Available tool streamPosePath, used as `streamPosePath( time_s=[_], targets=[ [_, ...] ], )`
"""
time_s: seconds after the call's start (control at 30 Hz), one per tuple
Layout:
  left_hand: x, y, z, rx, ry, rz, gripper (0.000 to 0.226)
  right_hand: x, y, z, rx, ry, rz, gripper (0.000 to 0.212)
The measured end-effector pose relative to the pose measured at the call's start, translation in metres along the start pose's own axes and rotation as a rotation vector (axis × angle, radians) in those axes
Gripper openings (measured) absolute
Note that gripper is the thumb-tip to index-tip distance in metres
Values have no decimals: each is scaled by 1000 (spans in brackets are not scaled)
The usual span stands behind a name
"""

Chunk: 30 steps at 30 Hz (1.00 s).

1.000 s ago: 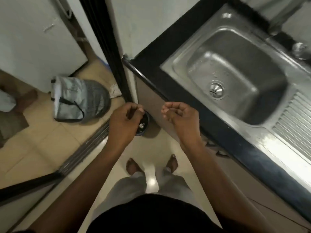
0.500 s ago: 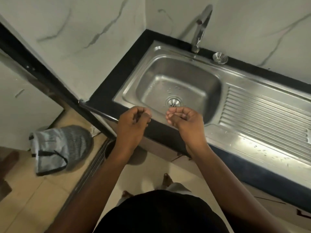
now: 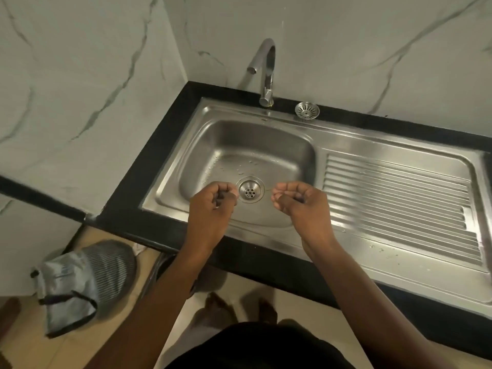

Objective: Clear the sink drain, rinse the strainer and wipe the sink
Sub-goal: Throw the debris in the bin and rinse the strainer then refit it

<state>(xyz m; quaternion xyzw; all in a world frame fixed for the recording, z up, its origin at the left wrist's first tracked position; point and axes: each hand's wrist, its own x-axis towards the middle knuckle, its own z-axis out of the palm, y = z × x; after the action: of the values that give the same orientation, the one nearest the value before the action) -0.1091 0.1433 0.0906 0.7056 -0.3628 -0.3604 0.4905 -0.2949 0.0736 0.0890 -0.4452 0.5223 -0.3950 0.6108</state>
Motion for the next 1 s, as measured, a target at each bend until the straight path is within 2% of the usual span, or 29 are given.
streamPosePath(
  time_s=[0.2,0.6,0.73,0.87,1.0],
  targets=[
    [51,-2,11,-7,-58,-19,11,22,-2,5,4,94,43,15],
    [186,7,16,38,-212,26,25,68,0,48,7,260,60,16],
    [231,14,27,108,-190,118,29,79,2,54,13,271,54,17],
    [275,20,52,259,-217,234,40,90,5,53,14,251,57,17],
    [313,30,79,275,-239,176,59,99,5,50,13,250,49,16]
  ],
)
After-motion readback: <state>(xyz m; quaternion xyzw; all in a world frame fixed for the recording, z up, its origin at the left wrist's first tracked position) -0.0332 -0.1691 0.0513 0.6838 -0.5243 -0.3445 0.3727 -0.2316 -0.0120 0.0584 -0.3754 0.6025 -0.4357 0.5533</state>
